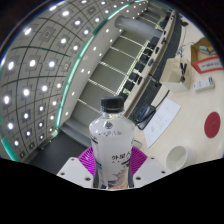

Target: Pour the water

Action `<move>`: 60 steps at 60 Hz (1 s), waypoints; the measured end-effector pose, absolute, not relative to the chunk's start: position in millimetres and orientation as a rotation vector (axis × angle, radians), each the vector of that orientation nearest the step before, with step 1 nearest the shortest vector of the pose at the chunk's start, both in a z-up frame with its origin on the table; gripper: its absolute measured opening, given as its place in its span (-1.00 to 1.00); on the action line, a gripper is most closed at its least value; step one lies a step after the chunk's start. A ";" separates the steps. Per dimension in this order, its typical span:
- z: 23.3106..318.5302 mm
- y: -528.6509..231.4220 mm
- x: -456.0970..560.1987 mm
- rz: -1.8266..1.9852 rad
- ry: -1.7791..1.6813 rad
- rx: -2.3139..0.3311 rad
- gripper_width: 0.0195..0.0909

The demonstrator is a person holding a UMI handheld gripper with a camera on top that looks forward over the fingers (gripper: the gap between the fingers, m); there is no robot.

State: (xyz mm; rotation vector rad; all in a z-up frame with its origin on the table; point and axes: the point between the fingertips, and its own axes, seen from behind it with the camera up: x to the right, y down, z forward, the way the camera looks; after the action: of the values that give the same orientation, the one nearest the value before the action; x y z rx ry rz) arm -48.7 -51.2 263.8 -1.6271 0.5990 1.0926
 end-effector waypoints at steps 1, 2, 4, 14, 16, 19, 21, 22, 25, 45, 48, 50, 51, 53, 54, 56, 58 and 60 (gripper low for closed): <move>258.9 -27.7 -41.2 1.037 0.549 -1.629 -0.43; 263.3 -24.4 -34.1 0.983 0.501 -1.633 -0.44; 267.5 -16.4 -17.6 0.884 0.414 -1.643 -0.44; 265.2 -14.5 77.7 0.449 0.135 -1.685 -0.44; 252.4 -9.6 95.5 0.362 0.088 -1.701 -0.44; 231.7 -8.3 119.2 0.240 0.027 -1.732 -0.44; 215.5 -5.7 131.8 0.173 -0.012 -1.752 -0.44; 207.4 -4.6 136.8 0.146 -0.030 -1.761 -0.44; 181.1 -3.4 148.2 0.087 -0.078 -1.793 -0.44; 58.2 -0.3 173.2 0.061 -0.135 -1.918 -0.41; 59.0 -0.3 174.8 0.072 -0.115 -1.888 -0.31; 57.5 -3.4 175.1 0.075 -0.108 -1.881 -0.23; 57.9 -4.1 174.8 0.078 -0.106 -1.877 -0.18; 58.6 -4.9 175.2 0.072 -0.113 -1.876 -0.12; 58.7 -4.7 174.8 0.071 -0.117 -1.877 -0.09; 58.6 -4.3 175.3 0.066 -0.118 -1.884 0.03; 51.7 -2.7 175.6 0.060 -0.121 -1.912 0.13; 46.6 -5.5 172.9 0.065 -0.125 -1.942 0.32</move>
State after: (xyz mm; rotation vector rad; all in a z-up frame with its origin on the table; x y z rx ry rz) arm 172.9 -5.5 46.6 -1.9423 -0.1248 0.0650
